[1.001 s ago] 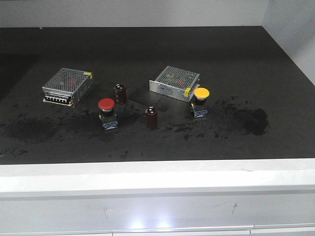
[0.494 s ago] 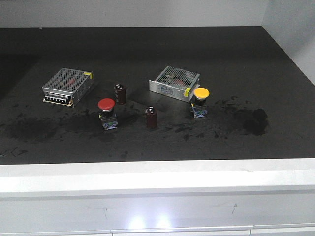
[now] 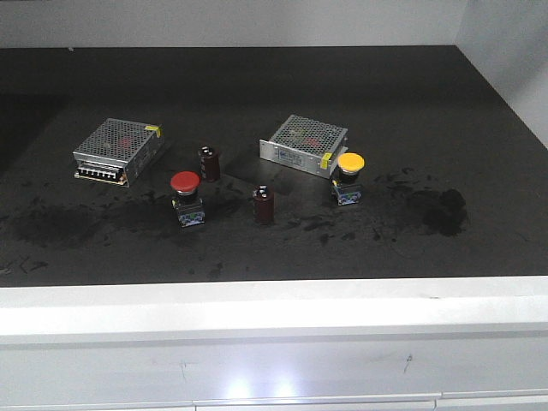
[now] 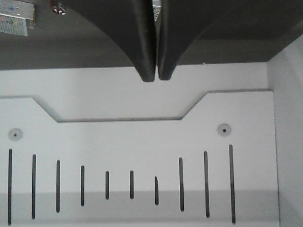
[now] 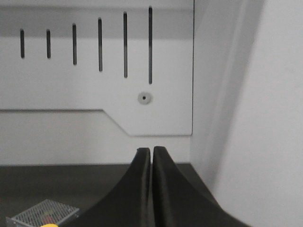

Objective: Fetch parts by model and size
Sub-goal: 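Move the left arm toward the red-capped push-button switch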

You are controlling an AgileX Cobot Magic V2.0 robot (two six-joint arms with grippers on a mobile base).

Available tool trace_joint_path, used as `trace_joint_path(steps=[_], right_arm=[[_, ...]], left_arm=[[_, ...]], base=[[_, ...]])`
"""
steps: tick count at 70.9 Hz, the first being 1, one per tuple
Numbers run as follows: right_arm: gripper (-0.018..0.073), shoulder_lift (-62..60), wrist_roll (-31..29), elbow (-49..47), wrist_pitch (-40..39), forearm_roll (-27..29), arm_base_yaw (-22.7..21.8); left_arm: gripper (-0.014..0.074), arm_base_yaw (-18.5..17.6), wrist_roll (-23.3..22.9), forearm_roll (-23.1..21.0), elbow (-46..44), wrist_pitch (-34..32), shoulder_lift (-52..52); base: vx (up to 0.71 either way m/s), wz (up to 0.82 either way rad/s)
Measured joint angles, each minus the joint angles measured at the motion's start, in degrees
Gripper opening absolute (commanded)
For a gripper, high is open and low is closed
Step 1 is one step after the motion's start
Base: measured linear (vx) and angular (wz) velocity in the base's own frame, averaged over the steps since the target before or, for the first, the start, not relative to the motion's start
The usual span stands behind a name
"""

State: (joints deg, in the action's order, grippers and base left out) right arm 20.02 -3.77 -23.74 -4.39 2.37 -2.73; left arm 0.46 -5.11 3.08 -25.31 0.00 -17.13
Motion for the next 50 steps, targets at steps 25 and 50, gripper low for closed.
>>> trace_joint_path(steps=[25, 50], right_arm=[[-0.001, 23.2, -5.8, -15.1, 18.6, 0.0, 5.8], [-0.001, 32.7, -6.2, -15.1, 20.1, 2.6, 6.5]], left_arm=[[-0.0006, -4.1, 0.0, 0.0, -8.0, 9.4, -17.4], [-0.0006, -4.1, 0.0, -0.1, -8.0, 12.1, -26.7]], base=[[0.0, 0.0], [0.0, 0.0]])
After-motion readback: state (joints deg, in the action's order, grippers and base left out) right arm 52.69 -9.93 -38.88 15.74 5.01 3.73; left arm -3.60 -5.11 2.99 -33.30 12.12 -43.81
